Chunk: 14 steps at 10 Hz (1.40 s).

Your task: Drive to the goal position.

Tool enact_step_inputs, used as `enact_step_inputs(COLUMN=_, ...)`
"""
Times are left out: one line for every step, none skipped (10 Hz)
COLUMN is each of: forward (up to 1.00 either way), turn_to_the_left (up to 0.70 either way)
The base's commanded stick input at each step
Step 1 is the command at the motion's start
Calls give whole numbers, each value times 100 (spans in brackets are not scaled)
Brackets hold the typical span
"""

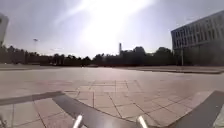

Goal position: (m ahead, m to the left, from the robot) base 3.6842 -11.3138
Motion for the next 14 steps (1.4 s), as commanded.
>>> enact_step_inputs(forward=99, turn_to_the_left=0)
enact_step_inputs(forward=100, turn_to_the_left=0)
enact_step_inputs(forward=100, turn_to_the_left=0)
enact_step_inputs(forward=100, turn_to_the_left=0)
enact_step_inputs(forward=100, turn_to_the_left=0)
enact_step_inputs(forward=100, turn_to_the_left=0)
enact_step_inputs(forward=100, turn_to_the_left=0)
enact_step_inputs(forward=100, turn_to_the_left=0)
enact_step_inputs(forward=100, turn_to_the_left=0)
enact_step_inputs(forward=100, turn_to_the_left=0)
enact_step_inputs(forward=100, turn_to_the_left=0)
enact_step_inputs(forward=100, turn_to_the_left=0)
enact_step_inputs(forward=100, turn_to_the_left=0)
enact_step_inputs(forward=100, turn_to_the_left=0)
